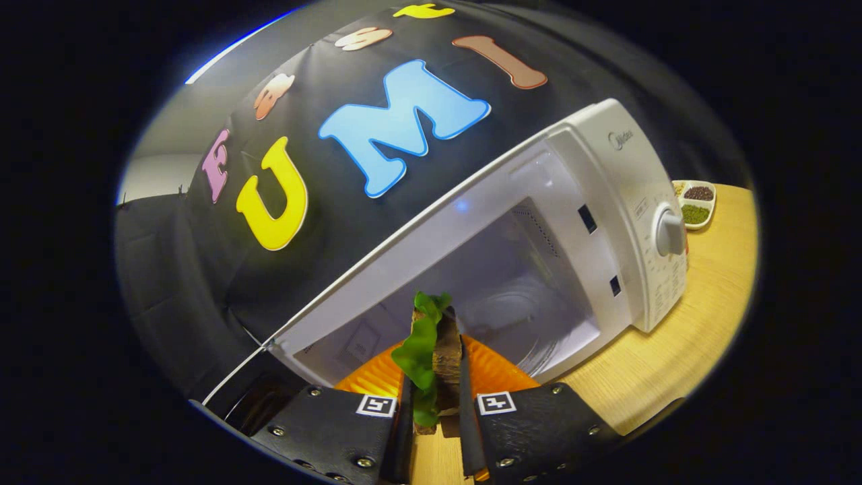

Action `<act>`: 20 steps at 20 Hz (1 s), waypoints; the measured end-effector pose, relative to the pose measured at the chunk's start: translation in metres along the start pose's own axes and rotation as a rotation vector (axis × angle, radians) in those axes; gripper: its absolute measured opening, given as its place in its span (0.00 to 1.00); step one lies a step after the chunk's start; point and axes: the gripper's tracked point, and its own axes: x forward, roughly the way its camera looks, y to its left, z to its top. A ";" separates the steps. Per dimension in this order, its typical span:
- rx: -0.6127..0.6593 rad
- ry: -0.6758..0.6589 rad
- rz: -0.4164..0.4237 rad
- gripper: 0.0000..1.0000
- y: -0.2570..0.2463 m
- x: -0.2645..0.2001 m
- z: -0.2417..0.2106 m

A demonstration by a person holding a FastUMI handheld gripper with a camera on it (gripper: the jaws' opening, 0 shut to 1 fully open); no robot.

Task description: Open the microwave, put the food inside, and close the microwave door.

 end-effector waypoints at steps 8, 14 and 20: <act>-0.069 -0.027 -0.071 0.29 -0.020 0.051 0.004; -0.349 -0.048 -0.289 0.56 -0.066 0.028 0.018; -0.379 0.006 -0.188 0.58 -0.035 -0.011 0.017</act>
